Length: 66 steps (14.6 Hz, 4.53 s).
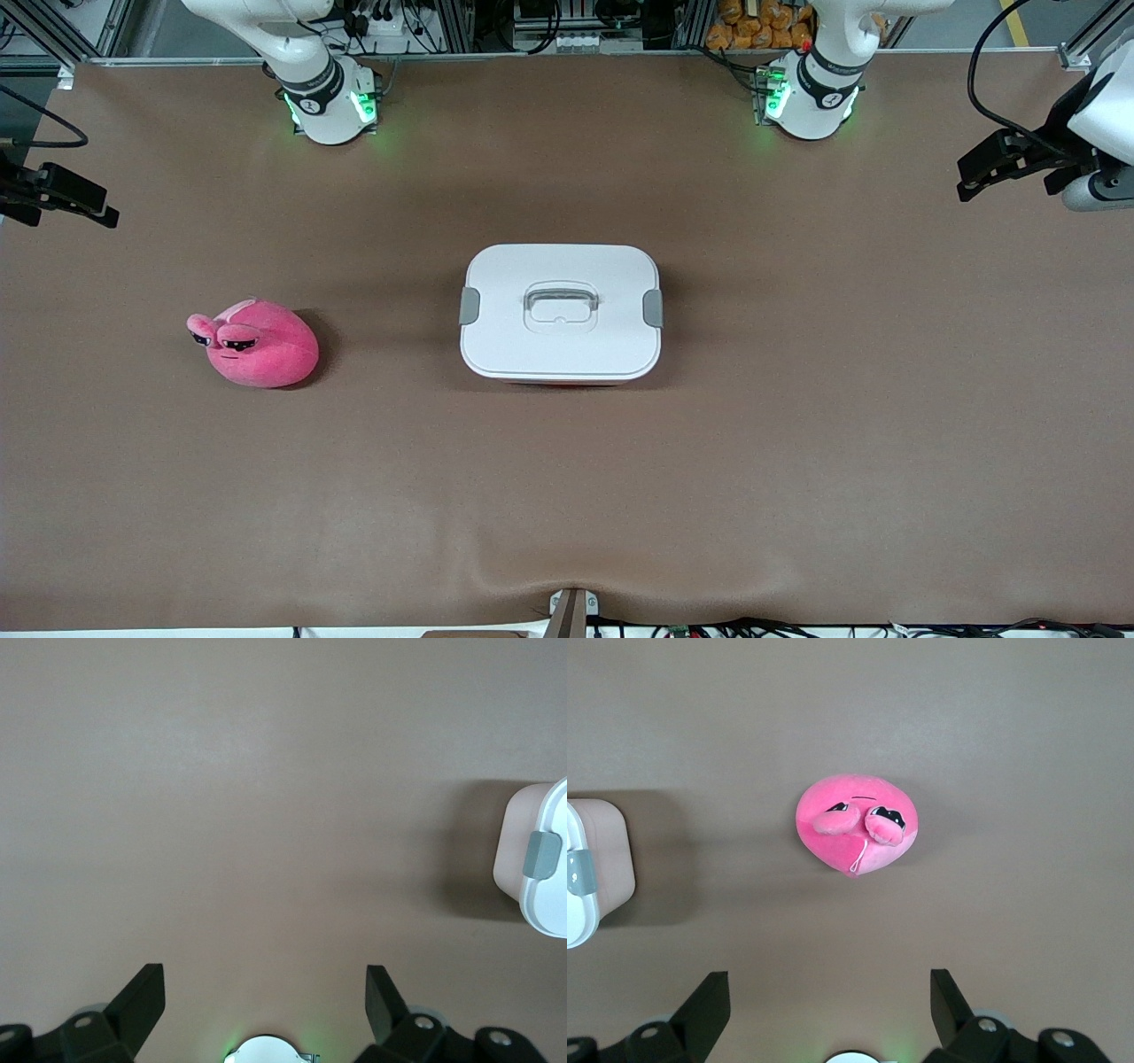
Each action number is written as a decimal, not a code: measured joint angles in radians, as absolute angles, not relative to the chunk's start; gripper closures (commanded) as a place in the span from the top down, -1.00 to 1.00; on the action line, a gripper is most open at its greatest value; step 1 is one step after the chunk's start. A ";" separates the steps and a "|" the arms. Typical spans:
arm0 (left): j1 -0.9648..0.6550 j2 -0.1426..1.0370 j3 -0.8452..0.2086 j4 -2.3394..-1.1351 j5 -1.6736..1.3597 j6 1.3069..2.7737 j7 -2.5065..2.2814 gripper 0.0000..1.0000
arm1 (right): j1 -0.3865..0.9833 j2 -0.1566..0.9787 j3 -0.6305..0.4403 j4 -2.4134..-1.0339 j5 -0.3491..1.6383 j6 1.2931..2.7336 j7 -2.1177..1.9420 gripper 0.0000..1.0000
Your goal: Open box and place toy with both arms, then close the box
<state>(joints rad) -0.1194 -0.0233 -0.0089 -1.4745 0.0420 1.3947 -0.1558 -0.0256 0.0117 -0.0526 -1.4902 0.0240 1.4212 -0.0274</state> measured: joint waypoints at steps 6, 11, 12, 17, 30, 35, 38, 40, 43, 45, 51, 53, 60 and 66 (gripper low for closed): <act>-0.119 -0.023 -0.009 -1.475 0.042 1.395 -0.156 1.00 | -0.026 0.012 -0.053 -1.490 0.024 1.421 -0.027 1.00; -0.119 -0.022 -0.009 -1.475 0.042 1.395 -0.157 1.00 | -0.026 0.012 -0.053 -1.505 0.024 1.421 -0.027 1.00; -0.119 -0.022 -0.009 -1.475 0.042 1.395 -0.157 1.00 | -0.026 0.012 -0.053 -1.506 0.024 1.421 -0.027 1.00; -0.119 -0.022 -0.009 -1.475 0.042 1.395 -0.157 1.00 | -0.026 0.012 -0.053 -1.506 0.024 1.421 -0.027 1.00; -0.131 0.010 -0.074 -1.476 0.041 1.394 -0.175 1.00 | -0.026 0.012 -0.054 -1.506 0.024 1.421 -0.027 1.00; -0.134 0.057 -0.084 -1.476 0.002 1.449 -0.243 1.00 | -0.026 0.012 -0.054 -1.506 0.024 1.421 -0.027 1.00; -0.150 0.096 -0.117 -1.476 0.002 1.493 -0.352 1.00 | -0.026 0.012 -0.054 -1.507 0.024 1.421 -0.028 1.00; -0.166 0.125 -0.129 -1.476 0.002 1.525 -0.421 1.00 | -0.026 0.012 -0.054 -1.510 0.024 1.421 -0.028 1.00; -0.196 0.156 -0.132 -1.476 0.002 1.564 -0.506 1.00 | -0.026 0.012 -0.054 -1.515 0.024 1.421 -0.028 1.00; -0.213 0.169 -0.132 -1.476 0.002 1.576 -0.553 1.00 | -0.026 0.016 -0.054 -1.518 0.024 1.423 -0.028 1.00; -0.257 0.203 -0.138 -1.476 -0.003 1.612 -0.654 1.00 | -0.026 0.027 -0.052 -1.549 0.024 1.449 -0.029 1.00; -0.278 0.218 -0.138 -1.476 -0.016 1.623 -0.698 1.00 | -0.025 0.029 -0.052 -1.554 0.024 1.451 -0.029 1.00; -0.386 0.288 -0.141 -1.451 -0.021 1.695 -1.045 1.00 | -0.023 0.039 -0.050 -1.571 0.024 1.468 -0.038 1.00; -0.458 0.345 -0.141 -1.436 -0.021 1.791 -1.329 1.00 | -0.023 0.039 -0.050 -1.604 0.024 1.496 -0.068 1.00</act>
<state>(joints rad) -0.4576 0.3453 -0.1409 -1.4358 -0.0214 1.7915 -1.3288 -0.0233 0.0394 -0.0495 -1.6035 0.0240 1.4960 -0.0679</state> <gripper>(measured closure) 0.000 0.000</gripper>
